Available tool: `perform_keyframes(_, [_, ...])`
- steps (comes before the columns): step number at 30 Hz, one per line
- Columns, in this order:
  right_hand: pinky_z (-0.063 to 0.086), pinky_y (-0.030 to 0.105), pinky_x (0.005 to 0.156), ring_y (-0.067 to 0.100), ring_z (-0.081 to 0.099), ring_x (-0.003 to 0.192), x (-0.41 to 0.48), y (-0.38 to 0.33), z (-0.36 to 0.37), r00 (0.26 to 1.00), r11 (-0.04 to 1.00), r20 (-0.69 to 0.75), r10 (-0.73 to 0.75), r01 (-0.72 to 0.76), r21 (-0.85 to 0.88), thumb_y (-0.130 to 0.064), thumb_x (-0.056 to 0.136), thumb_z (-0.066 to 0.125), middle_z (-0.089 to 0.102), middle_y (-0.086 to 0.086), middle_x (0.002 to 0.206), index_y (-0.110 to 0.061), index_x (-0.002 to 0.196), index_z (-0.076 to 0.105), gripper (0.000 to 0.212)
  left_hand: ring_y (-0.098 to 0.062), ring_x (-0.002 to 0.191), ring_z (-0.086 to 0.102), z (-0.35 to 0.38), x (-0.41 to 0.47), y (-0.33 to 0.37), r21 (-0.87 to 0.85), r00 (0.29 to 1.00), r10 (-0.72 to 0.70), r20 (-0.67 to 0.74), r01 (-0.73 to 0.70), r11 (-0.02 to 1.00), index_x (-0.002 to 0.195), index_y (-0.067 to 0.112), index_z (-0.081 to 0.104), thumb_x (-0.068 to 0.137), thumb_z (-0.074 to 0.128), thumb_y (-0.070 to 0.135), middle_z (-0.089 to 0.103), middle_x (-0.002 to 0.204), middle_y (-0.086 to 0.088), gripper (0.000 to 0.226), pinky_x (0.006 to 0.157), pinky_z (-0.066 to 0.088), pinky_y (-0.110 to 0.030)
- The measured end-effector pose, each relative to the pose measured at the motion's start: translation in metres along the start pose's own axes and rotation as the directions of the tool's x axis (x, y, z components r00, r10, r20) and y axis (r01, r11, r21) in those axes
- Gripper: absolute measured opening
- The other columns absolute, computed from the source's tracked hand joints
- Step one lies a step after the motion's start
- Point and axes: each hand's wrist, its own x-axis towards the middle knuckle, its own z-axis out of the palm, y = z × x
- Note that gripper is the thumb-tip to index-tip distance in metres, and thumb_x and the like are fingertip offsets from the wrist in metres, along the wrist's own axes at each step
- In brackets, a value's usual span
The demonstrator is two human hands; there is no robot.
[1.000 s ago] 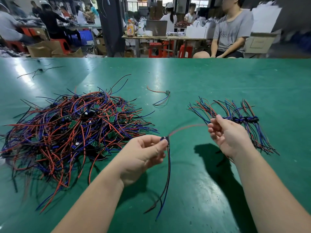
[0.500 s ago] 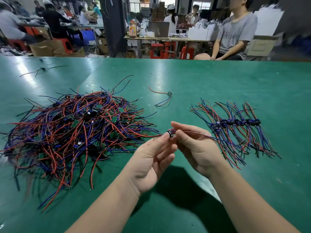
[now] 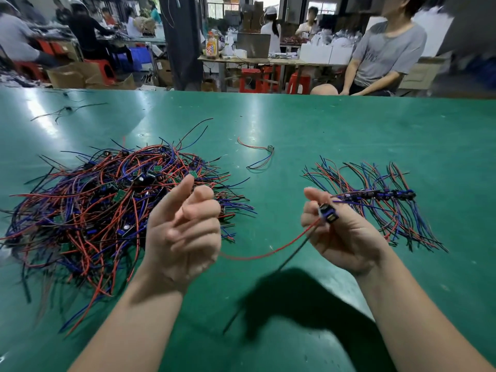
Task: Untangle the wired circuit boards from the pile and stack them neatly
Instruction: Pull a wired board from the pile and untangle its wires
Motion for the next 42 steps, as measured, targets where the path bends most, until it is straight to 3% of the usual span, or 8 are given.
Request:
perform_keyframes(2, [0.045, 0.014, 0.044, 0.008, 0.057, 0.05, -0.001, 0.005, 0.002, 0.997, 0.964, 0.008, 0.078, -0.073, -0.254, -0.022, 0.051, 0.09, 0.064, 0.003, 0.061, -0.013, 0.077, 0.078, 0.03, -0.002, 0.036, 0.044, -0.002, 0.005, -0.002, 0.34, 0.932, 0.131, -0.339, -0.009, 0.941, 0.075, 0.009, 0.069, 0.079, 0.068, 0.036, 0.058, 0.06, 0.003, 0.027, 0.03, 0.035, -0.013])
perform_keyframes(4, [0.048, 0.016, 0.049, 0.01, 0.058, 0.053, -0.001, 0.014, 0.005, 0.988, 0.882, -0.001, 0.156, -0.14, -0.449, -0.015, 0.064, 0.075, 0.065, 0.006, 0.064, -0.013, 0.08, 0.077, 0.016, -0.006, 0.042, 0.054, -0.007, 0.013, -0.015, 0.683, 0.751, 0.281, -0.597, 0.293, 0.669, 0.069, 0.011, 0.072, 0.063, 0.071, 0.046, 0.069, 0.066, -0.001, 0.036, 0.033, 0.038, -0.013])
perform_keyframes(10, [0.047, 0.019, 0.053, 0.012, 0.057, 0.052, 0.002, 0.026, 0.003, 0.98, 0.731, -0.138, 0.142, -0.198, -0.653, 0.006, 0.077, 0.069, 0.062, 0.007, 0.061, -0.008, 0.098, 0.066, 0.025, -0.007, 0.046, 0.052, -0.021, 0.02, -0.049, 0.797, 0.73, 0.333, -0.597, 0.489, 0.356, 0.076, 0.007, 0.077, 0.054, 0.082, 0.041, 0.066, 0.058, -0.004, 0.041, 0.051, 0.048, -0.019])
perform_keyframes(15, [0.048, 0.023, 0.06, 0.013, 0.058, 0.058, 0.007, 0.031, 0.002, 0.97, 0.7, -0.237, 0.058, -0.209, -0.683, 0.002, 0.076, 0.072, 0.063, 0.003, 0.06, -0.01, 0.095, 0.063, 0.024, -0.014, 0.056, 0.065, -0.028, 0.023, -0.055, 0.797, 0.707, 0.378, -0.598, 0.478, 0.368, 0.071, 0.007, 0.076, 0.073, 0.081, 0.014, 0.069, 0.063, -0.01, 0.009, 0.056, 0.054, -0.022])
perform_keyframes(23, [0.047, 0.013, 0.045, 0.005, 0.057, 0.045, 0.018, 0.022, -0.009, 0.929, 0.927, -0.345, 0.135, -0.242, -0.288, -0.002, 0.089, 0.055, 0.071, 0.009, 0.066, -0.002, 0.081, 0.057, 0.008, -0.014, 0.049, 0.063, -0.026, 0.026, -0.06, 0.775, 0.7, 0.368, -0.612, 0.438, 0.456, 0.072, 0.002, 0.067, 0.073, 0.078, 0.007, 0.065, 0.056, -0.009, 0.013, 0.049, 0.053, -0.021])
perform_keyframes(33, [0.048, 0.013, 0.044, 0.006, 0.059, 0.045, 0.018, -0.017, -0.038, 0.866, 0.979, -0.486, -0.113, 0.012, -0.206, -0.001, 0.088, 0.058, 0.07, 0.01, 0.064, -0.001, 0.082, 0.063, 0.008, -0.017, 0.054, 0.067, -0.022, 0.026, -0.069, 0.773, 0.762, 0.225, -0.607, 0.5, 0.39, 0.072, 0.007, 0.064, 0.071, 0.082, 0.011, 0.067, 0.061, -0.008, 0.018, 0.049, 0.051, -0.023])
perform_keyframes(37, [0.051, 0.013, 0.049, 0.008, 0.064, 0.049, 0.019, -0.027, -0.047, 0.734, 0.949, -0.603, -0.311, 0.279, -0.149, 0.002, 0.088, 0.06, 0.069, 0.008, 0.059, -0.001, 0.082, 0.061, 0.007, -0.016, 0.053, 0.066, -0.023, 0.021, -0.068, 0.763, 0.766, 0.162, -0.622, 0.547, 0.345, 0.071, 0.008, 0.064, 0.071, 0.082, 0.011, 0.068, 0.062, -0.009, 0.018, 0.049, 0.051, -0.022])
perform_keyframes(42, [0.055, 0.02, 0.055, 0.015, 0.066, 0.052, 0.012, -0.018, -0.042, 0.709, 0.879, -0.546, -0.446, 0.233, -0.415, 0.005, 0.086, 0.062, 0.068, 0.009, 0.059, 0.0, 0.077, 0.061, 0.011, -0.011, 0.049, 0.064, -0.029, 0.03, -0.059, 0.777, 0.659, 0.449, -0.604, 0.361, 0.516, 0.079, 0.0, 0.063, 0.073, 0.078, 0.009, 0.067, 0.057, -0.008, 0.019, 0.046, 0.05, -0.018])
